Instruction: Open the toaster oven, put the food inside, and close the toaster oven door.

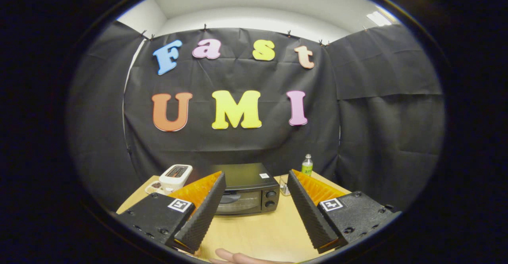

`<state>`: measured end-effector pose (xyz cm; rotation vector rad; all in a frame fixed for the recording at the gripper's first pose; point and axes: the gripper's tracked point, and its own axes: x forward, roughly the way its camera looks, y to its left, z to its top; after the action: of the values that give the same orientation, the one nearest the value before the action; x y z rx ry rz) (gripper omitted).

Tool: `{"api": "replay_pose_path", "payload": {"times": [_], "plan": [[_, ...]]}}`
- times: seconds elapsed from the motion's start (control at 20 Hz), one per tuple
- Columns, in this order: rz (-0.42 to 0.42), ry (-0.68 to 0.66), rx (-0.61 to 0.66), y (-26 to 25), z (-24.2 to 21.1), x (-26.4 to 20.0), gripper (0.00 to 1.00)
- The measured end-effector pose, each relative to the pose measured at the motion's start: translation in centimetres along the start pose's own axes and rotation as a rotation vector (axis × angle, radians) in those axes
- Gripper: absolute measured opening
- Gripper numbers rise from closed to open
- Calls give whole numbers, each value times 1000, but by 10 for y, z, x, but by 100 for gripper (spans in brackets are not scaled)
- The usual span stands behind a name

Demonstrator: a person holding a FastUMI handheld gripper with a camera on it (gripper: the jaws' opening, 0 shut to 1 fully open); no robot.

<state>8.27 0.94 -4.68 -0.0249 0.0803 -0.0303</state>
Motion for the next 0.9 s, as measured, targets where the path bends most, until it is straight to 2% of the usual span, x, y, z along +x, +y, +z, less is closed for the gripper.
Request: {"api": "replay_pose_path", "payload": {"times": [0.2,0.45,0.7,0.9], "plan": [[50,-18,-15,24,-5,52,100],[50,21,-29,41,-35,121,100],[78,128,-14,59,-84,176,100],[145,255,84,86,-127,188,100]]}}
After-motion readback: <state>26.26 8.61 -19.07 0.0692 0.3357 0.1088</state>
